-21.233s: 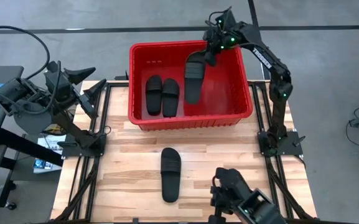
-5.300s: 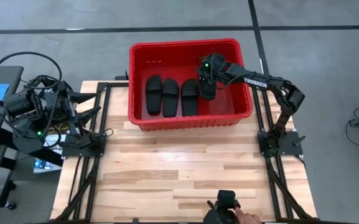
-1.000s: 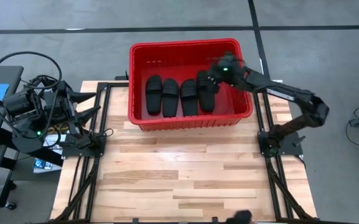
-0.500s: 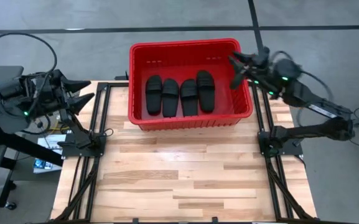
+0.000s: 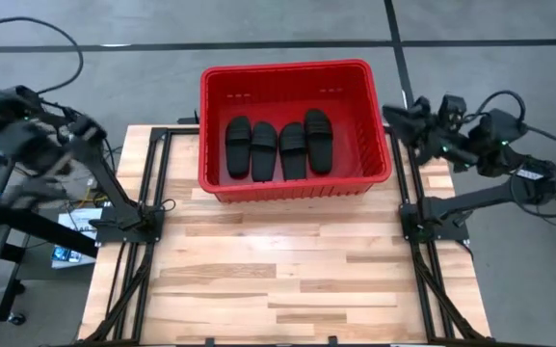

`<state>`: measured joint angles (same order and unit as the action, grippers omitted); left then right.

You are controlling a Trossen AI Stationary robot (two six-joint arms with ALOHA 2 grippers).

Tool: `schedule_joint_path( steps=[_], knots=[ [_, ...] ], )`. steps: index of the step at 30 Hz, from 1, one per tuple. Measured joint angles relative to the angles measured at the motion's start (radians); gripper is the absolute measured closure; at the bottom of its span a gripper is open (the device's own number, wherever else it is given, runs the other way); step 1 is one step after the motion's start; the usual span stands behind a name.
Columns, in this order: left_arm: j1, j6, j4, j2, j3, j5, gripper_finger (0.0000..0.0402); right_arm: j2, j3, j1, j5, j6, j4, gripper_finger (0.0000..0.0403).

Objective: Pick and place slides into bin
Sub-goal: Return to Home Position

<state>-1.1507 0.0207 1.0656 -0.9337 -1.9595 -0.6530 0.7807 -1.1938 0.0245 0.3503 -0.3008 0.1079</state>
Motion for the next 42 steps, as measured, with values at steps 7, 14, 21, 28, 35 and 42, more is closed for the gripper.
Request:
schedule_joint_path(
  steps=[7,14,21,28,35,42],
  knots=[
    [0.0,0.354,-0.098,-0.011,0.017,0.688,0.0178,0.0,0.0,-0.243,-0.22,0.131,0.032,0.03],
    [0.0,0.151,0.081,-0.007,0.064,0.657,0.0178,0.007,0.0,-0.456,-0.218,0.1,0.033,0.03],
    [0.001,0.136,-0.062,0.01,0.166,0.556,0.0178,-0.004,0.001,-0.651,-0.127,0.205,0.101,0.03],
    [0.0,0.135,-0.07,0.193,0.193,0.501,0.0178,-0.09,0.001,-0.746,-0.082,0.273,0.143,0.03],
    [-0.024,0.032,-0.298,0.456,0.632,0.378,0.0178,-0.153,0.0,-0.76,-0.054,0.268,0.23,0.03],
    [-0.023,-0.075,-0.821,0.688,1.176,0.412,0.0178,-0.176,0.0,-0.756,-0.032,0.267,0.261,0.03]
  ],
)
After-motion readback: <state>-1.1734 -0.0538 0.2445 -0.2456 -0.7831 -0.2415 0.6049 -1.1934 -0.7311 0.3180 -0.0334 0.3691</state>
